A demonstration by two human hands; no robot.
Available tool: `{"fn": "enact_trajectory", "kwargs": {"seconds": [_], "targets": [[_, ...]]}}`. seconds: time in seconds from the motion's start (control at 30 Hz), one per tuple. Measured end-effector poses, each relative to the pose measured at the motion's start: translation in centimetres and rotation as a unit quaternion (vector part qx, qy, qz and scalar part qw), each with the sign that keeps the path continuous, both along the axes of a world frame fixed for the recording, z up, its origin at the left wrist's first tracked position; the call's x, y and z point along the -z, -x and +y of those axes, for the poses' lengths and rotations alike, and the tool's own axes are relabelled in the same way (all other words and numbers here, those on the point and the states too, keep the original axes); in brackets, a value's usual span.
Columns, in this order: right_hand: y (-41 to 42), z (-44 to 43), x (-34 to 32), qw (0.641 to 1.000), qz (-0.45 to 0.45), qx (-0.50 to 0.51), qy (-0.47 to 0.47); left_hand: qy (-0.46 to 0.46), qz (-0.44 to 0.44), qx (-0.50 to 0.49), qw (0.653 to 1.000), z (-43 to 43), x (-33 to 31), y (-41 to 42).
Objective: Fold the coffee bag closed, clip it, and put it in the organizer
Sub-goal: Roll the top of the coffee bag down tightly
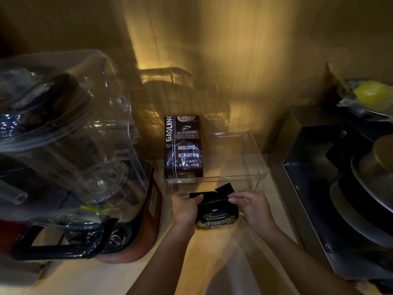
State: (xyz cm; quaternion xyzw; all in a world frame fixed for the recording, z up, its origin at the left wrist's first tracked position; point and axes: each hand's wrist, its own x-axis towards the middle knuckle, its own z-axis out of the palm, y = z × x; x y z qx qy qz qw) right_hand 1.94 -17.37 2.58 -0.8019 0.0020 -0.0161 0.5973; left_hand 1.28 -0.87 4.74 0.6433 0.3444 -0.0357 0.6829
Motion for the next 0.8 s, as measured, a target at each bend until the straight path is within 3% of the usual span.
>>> {"fn": "enact_trajectory", "kwargs": {"seconds": [0.07, 0.13, 0.2, 0.3, 0.5, 0.67, 0.8], "targets": [[0.0, 0.1, -0.3, 1.000, -0.007, 0.005, 0.008, -0.189, -0.025, 0.045, 0.981, 0.0, 0.2, 0.4], [0.0, 0.2, -0.9, 1.000, -0.009, 0.013, -0.005, -0.369, -0.104, 0.078, 0.920, -0.1, 0.3, 0.9], [-0.1, 0.2, -1.3, 1.000, -0.010, 0.017, -0.014, -0.438, -0.197, 0.147, 0.864, -0.5, 0.1, 1.2], [-0.1, 0.2, -1.5, 1.000, -0.022, 0.010, 0.020, -0.486, -0.271, 0.271, 0.785, -1.4, 0.2, 1.3], [0.0, 0.2, -1.1, 0.992, -0.053, -0.005, 0.111, -0.531, -0.318, 0.328, 0.714, -2.1, 0.1, 0.9], [0.1, 0.4, -0.3, 0.975, -0.081, -0.028, 0.204, -0.516, -0.321, 0.331, 0.722, -2.6, 0.5, 0.5], [0.1, 0.4, -0.3, 0.974, -0.078, -0.025, 0.212, -0.492, -0.340, 0.335, 0.728, -2.8, 0.8, 0.2]]}}
